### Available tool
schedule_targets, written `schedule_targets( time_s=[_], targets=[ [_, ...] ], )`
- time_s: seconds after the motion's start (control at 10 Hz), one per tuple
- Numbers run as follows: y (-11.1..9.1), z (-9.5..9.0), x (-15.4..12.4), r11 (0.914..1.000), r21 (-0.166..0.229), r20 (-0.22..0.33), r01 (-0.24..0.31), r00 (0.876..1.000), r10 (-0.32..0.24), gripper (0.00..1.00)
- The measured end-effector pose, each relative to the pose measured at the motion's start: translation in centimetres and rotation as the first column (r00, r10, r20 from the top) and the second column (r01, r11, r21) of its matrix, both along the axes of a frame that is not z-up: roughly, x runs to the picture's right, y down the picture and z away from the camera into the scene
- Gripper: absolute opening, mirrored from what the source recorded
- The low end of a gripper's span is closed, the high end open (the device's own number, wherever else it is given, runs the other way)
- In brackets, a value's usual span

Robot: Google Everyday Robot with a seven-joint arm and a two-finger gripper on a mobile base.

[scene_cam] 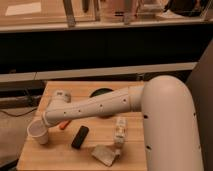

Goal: Pick up the ceramic cup

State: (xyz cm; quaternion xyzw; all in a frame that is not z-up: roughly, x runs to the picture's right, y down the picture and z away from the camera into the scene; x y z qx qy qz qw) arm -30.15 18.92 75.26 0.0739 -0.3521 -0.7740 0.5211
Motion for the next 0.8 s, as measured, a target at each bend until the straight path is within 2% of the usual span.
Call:
schedule_targets(
  time_s=[0.8],
  targets=[
    [-0.5, -0.3, 1.3, 0.9999, 0.007, 0.013, 0.014, 1.000, -0.015, 0.00]
  ],
)
